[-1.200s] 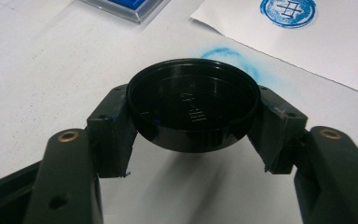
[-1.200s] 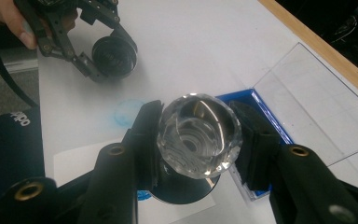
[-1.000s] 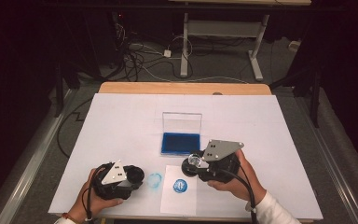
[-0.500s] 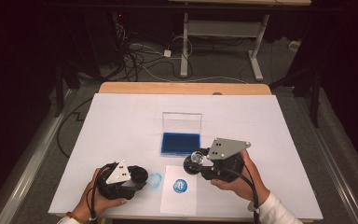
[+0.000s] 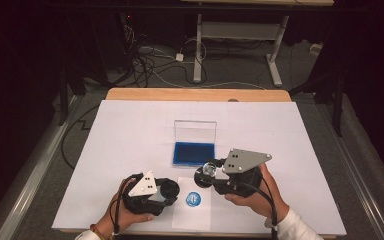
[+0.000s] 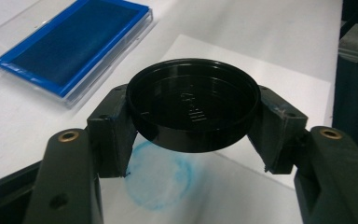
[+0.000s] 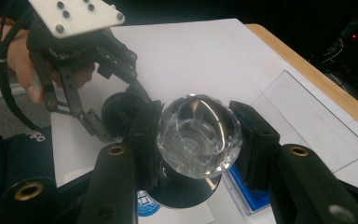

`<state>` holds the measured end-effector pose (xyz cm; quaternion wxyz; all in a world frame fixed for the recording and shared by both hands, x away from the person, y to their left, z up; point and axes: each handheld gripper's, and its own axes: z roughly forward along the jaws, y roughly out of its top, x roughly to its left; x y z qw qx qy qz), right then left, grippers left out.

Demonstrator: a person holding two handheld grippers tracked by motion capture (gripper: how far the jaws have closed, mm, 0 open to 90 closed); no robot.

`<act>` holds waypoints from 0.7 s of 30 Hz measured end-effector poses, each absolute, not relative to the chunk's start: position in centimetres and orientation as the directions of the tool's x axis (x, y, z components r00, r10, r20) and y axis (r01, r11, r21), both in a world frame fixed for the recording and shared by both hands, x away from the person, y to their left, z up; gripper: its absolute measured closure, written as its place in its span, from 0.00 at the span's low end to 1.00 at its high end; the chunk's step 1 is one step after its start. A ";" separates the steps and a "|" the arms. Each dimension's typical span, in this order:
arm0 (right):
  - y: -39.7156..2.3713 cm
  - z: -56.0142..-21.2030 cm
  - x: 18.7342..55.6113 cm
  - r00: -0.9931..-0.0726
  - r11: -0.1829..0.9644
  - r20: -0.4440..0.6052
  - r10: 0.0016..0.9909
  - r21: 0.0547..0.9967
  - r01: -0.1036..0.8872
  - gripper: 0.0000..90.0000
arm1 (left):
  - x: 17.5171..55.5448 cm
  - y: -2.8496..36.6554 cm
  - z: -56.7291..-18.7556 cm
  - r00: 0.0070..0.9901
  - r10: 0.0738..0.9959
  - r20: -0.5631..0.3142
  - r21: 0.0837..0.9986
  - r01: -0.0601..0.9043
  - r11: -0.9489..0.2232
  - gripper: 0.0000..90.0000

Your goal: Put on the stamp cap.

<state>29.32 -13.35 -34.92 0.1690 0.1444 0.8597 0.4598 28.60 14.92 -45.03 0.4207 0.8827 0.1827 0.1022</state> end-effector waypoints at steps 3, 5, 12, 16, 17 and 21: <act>-13.1 -34.9 29.1 -0.906 0.532 -0.154 0.393 0.842 0.088 0.64 | 28.5 14.2 -44.8 0.920 0.392 0.017 0.789 0.228 -0.571 0.41; -12.9 -34.9 28.9 -0.909 0.529 -0.152 0.388 0.844 0.085 0.64 | 28.5 13.7 -44.7 0.925 0.381 0.015 0.791 0.222 -0.570 0.41; -12.5 -35.2 28.8 -0.918 0.532 -0.139 0.372 0.842 0.088 0.64 | 28.5 12.4 -44.5 0.934 0.358 0.012 0.797 0.207 -0.567 0.41; -12.6 -35.2 28.9 -0.917 0.531 -0.137 0.375 0.843 0.091 0.64 | 28.6 12.0 -44.5 0.936 0.352 0.015 0.797 0.201 -0.569 0.41; -12.6 -35.2 28.9 -0.916 0.532 -0.138 0.376 0.842 0.091 0.64 | 28.6 11.9 -44.5 0.936 0.351 0.019 0.795 0.199 -0.573 0.41; -12.9 -35.1 29.0 -0.915 0.528 -0.136 0.379 0.844 0.093 0.64 | 28.8 11.5 -44.6 0.939 0.344 0.025 0.794 0.191 -0.578 0.41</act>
